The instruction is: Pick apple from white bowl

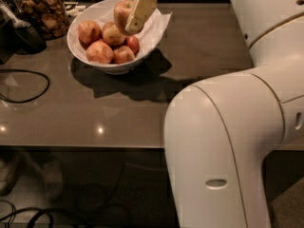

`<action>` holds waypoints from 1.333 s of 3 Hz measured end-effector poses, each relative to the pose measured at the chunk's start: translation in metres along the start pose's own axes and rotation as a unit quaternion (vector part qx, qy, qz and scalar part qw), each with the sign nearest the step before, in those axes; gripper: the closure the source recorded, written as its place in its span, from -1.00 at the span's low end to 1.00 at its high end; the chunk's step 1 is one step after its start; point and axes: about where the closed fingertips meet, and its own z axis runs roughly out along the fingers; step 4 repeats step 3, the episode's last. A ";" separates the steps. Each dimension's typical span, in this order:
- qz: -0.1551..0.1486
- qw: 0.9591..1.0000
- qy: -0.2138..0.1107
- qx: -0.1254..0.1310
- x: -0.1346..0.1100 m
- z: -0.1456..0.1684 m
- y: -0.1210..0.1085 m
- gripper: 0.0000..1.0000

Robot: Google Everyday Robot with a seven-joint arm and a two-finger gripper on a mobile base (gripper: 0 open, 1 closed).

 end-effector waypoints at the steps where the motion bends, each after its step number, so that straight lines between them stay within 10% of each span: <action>1: -0.021 1.000 -0.015 -0.003 -0.018 -0.017 0.022 1.00; 2: -0.041 0.999 -0.024 -0.007 -0.035 -0.034 0.061 1.00; 4: -0.040 0.999 -0.027 -0.003 -0.037 -0.031 0.059 1.00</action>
Offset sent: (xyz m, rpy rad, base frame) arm -0.1110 -0.0029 0.0340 0.0129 -0.0117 0.1153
